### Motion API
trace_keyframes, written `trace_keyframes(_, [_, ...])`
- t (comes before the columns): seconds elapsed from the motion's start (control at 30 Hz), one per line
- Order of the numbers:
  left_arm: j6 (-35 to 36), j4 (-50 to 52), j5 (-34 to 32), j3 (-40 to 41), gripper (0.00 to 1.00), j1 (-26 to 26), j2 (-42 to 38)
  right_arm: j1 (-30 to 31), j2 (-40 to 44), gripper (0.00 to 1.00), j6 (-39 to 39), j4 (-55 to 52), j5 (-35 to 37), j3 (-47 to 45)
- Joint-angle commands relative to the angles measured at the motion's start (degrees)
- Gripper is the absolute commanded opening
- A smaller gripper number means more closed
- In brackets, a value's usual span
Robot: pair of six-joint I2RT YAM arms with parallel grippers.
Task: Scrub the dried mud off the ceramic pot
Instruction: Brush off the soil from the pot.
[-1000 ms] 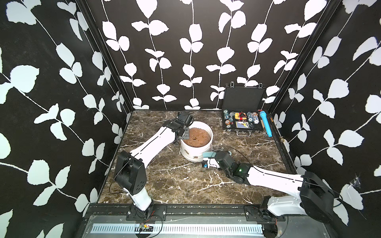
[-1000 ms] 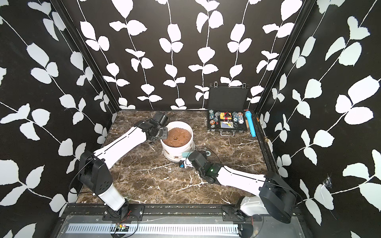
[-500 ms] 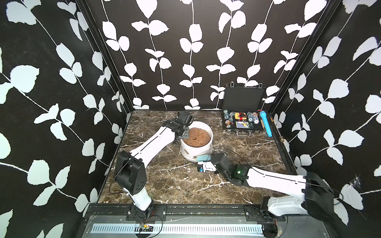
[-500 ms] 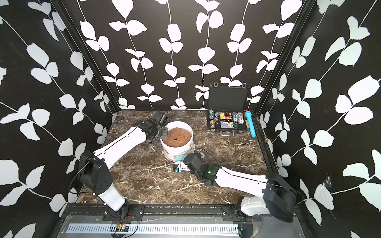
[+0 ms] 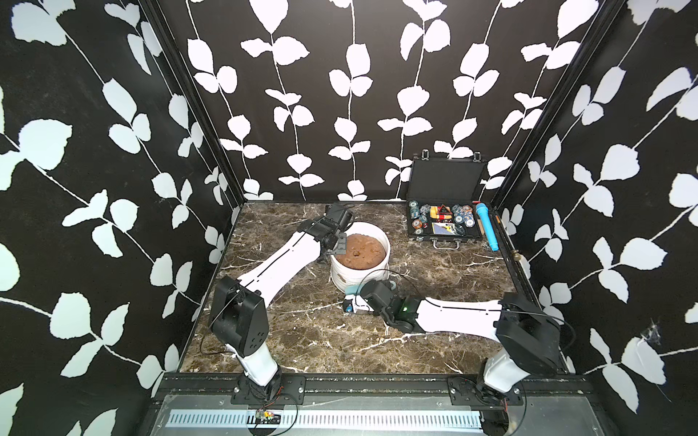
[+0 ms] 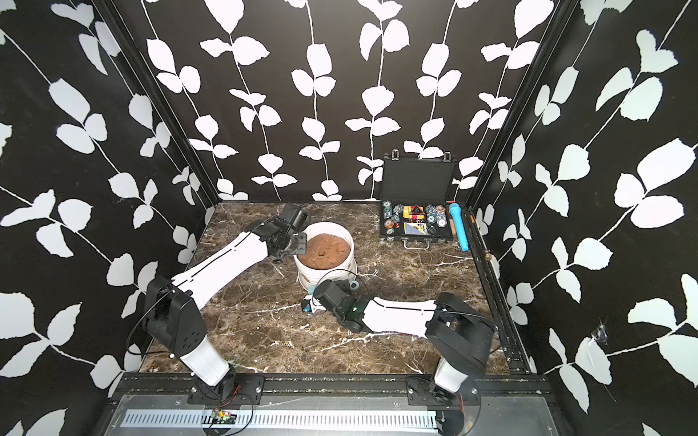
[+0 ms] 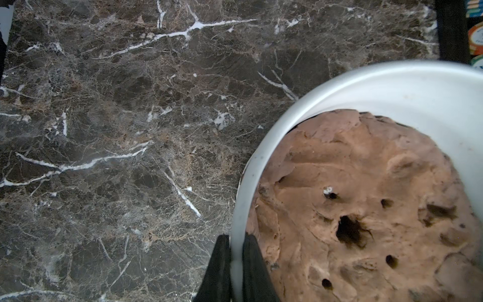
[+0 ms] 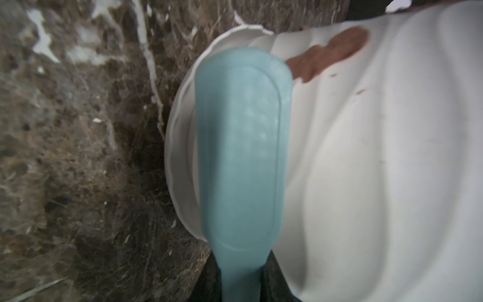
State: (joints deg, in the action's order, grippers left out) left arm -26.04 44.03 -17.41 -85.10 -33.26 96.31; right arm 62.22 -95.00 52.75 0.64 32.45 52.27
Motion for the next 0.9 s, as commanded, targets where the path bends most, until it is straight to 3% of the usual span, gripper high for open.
trace_keyframes(0.0, [0.76,-0.13,3.91,0.54,0.0,-0.14,1.77,-0.36,-2.54,0.0,-3.89,0.62,5.79,2.61])
trace_keyframes(0.2, [1.55,-0.28,3.74,1.07,0.0,-0.17,1.38,-0.73,-4.66,0.0,-3.66,0.34,10.23,1.24])
trace_keyframes(0.53, [2.96,-0.83,3.68,1.69,0.0,-0.13,1.59,-1.81,2.84,0.0,-5.55,-6.83,14.17,-3.63])
trace_keyframes(0.7, [4.33,-0.83,3.73,1.38,0.0,-0.05,1.39,-1.67,11.62,0.0,-7.09,-15.39,11.35,-5.53])
trace_keyframes(0.87, [6.43,-0.73,4.25,0.57,0.0,-0.06,1.6,-1.71,17.7,0.0,-8.97,-23.24,13.63,-5.4])
